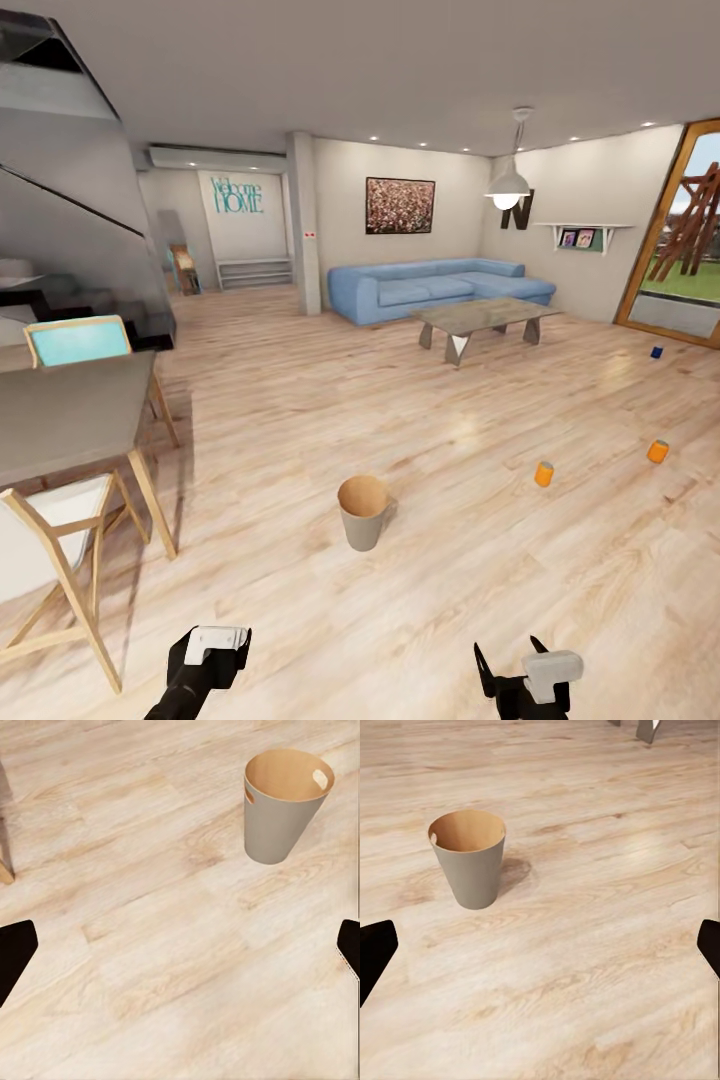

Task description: Put the three can of soda from the living room inside the tash can in the kitchen.

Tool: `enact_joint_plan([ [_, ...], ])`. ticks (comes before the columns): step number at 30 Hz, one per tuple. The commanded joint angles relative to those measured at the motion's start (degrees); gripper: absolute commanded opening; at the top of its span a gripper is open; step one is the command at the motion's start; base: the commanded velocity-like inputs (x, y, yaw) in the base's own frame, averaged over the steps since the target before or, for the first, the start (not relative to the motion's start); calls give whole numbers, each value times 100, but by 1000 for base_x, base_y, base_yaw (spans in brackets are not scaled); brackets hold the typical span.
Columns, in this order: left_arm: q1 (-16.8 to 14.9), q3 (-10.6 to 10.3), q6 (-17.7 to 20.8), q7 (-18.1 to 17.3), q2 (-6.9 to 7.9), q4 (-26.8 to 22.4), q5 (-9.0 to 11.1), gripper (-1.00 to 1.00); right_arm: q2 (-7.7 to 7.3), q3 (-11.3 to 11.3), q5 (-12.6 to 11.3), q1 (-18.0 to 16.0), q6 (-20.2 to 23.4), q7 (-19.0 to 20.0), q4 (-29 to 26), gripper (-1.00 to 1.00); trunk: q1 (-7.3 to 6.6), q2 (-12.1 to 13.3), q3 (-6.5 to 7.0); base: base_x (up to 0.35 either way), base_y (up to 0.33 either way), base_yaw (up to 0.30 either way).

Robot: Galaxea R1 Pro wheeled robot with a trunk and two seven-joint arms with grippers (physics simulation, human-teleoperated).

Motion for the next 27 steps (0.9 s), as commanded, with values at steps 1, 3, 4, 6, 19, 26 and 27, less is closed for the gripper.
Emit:
enact_joint_plan([
  [1,0,0,0,1,0,0,0,100,0,0,1,0,0,0,0,100,0,0,0,210,-225,0],
  [3,0,0,1,1,-1,0,0,100,0,0,3,0,1,0,0,100,0,0,0,205,-210,0],
  [4,0,0,1,2,-3,0,0,100,0,0,4,0,3,0,0,100,0,0,0,198,-188,0],
  [6,0,0,1,1,-3,0,0,100,1,0,4,0,5,0,2,100,0,0,0,190,-168,0],
  [19,0,0,1,-6,-2,0,0,100,1,8,7,0,3,0,52,100,0,0,0,158,-65,0],
  [26,0,0,-3,1,0,0,0,100,1,9,7,0,8,0,64,100,0,0,0,72,-4,1],
  [27,0,0,-2,2,1,0,0,100,1,9,7,0,8,0,67,100,0,0,0,18,-1,47],
])
